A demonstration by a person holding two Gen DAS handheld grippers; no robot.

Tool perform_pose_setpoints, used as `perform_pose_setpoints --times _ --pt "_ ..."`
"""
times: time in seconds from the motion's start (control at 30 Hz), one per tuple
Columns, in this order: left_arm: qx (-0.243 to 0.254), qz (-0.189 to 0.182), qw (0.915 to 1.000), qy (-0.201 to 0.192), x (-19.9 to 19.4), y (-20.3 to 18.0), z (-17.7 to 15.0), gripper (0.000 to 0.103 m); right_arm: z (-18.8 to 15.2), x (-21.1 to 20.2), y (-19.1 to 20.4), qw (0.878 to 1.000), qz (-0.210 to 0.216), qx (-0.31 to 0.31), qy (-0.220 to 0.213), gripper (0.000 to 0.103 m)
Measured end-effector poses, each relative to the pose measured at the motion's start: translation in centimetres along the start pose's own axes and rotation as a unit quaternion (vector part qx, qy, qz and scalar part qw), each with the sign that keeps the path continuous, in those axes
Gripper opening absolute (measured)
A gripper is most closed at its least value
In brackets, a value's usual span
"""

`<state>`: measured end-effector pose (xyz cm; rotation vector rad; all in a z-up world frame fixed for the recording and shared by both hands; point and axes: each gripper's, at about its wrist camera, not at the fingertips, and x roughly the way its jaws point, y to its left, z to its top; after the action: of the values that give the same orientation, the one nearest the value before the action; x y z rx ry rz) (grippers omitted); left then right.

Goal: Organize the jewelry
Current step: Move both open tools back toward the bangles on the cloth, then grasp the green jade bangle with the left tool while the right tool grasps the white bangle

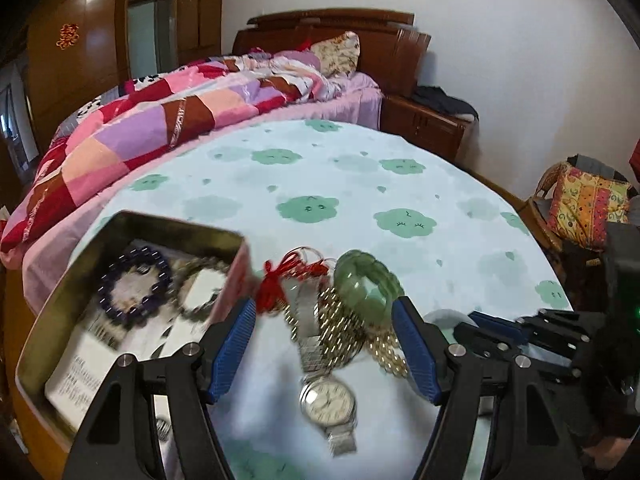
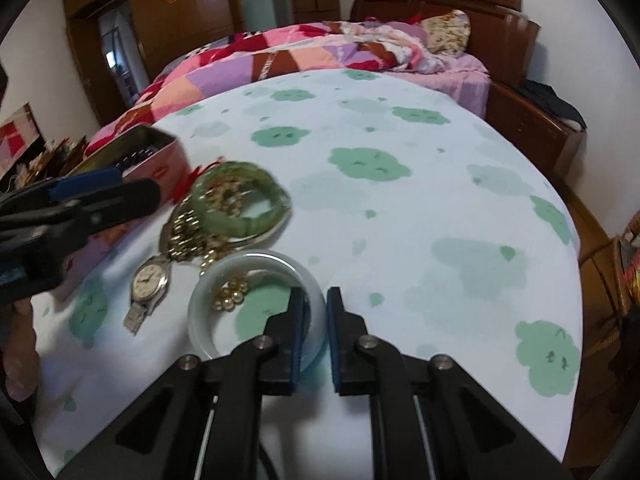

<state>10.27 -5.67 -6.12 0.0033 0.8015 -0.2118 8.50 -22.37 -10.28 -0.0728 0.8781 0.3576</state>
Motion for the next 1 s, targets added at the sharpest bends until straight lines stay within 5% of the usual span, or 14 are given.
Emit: perform_pose_setpoints --times 0.17,0.2,0.27,0.43,1.0 --pt "0.003 -0.02 0.9993 0.031 2.9 -1.0 1.4 0.068 0.0 -0.1 -0.7 1.0 0.0 0.006 -0.001 0.013" --pt "0.004 -0.02 0.9992 0.036 3.3 -1.1 1.4 0.062 0.0 -0.1 -0.6 1.0 -0.002 0.003 -0.001 0.013" --pt "0.005 -0.021 0.9982 0.055 4.3 -1.2 1.4 0.031 0.1 0.0 -0.5 1.0 -0.002 0.001 -0.002 0.013" --pt "0.008 -0.014 0.999 0.042 3.5 -1.3 1.2 0.01 0.1 -0.1 -0.5 1.0 0.007 0.002 -0.005 0.013" --pt "-0.019 -0.027 0.999 -0.03 -2.9 -0.1 1.6 0.007 1.2 -2.2 -0.6 0.999 0.027 0.008 -0.028 0.013"
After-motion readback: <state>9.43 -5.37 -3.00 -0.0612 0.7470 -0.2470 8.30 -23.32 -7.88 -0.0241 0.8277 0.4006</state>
